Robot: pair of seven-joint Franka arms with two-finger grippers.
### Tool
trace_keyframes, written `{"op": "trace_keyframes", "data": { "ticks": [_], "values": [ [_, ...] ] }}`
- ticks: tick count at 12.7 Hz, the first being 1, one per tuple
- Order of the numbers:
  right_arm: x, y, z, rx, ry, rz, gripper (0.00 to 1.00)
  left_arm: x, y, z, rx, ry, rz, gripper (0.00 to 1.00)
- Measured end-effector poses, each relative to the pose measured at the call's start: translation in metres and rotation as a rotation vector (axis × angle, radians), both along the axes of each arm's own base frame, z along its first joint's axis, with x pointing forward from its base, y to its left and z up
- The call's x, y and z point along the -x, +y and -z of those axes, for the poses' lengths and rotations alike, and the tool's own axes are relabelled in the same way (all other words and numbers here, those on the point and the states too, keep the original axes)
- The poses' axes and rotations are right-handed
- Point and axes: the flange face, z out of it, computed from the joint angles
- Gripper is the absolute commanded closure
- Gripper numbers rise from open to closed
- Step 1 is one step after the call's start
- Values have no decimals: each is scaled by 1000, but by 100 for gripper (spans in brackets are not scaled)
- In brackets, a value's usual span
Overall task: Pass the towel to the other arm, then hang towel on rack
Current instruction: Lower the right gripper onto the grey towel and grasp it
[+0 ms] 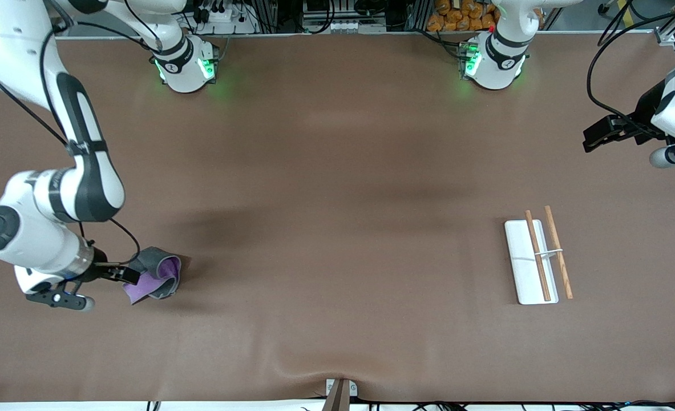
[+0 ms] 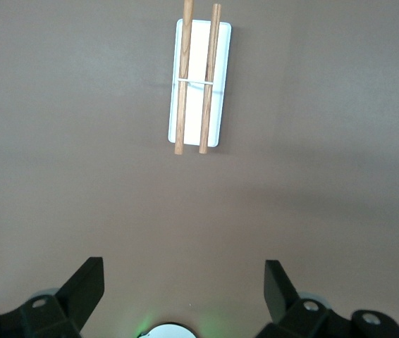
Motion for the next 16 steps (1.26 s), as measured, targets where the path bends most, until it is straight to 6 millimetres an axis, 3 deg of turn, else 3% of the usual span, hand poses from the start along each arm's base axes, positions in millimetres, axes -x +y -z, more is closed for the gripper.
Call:
{"op": "trace_keyframes", "data": {
  "ticks": [2, 7, 11, 12, 13, 14, 16],
  "values": [
    [0, 1, 25, -3, 29, 4, 0, -1, 0, 2, 0, 0, 0, 0],
    [5, 35, 42, -4, 67, 20, 0, -4, 0, 14, 0, 9, 1, 0],
    [19, 30, 79, 2, 137, 37, 0, -4, 1, 19, 0, 14, -1, 0],
    [21, 31, 85, 3, 147, 44, 18, -5, 2, 19, 0, 13, -3, 0],
    [23, 32, 88, 3, 152, 49, 55, -5, 3, 19, 0, 13, -5, 0],
    [23, 32, 88, 3, 153, 68, 79, -5, 4, 19, 0, 13, -6, 0],
    [23, 32, 88, 5, 149, 136, 100, -5, 4, 19, 0, 12, -6, 0]
  ]
}}
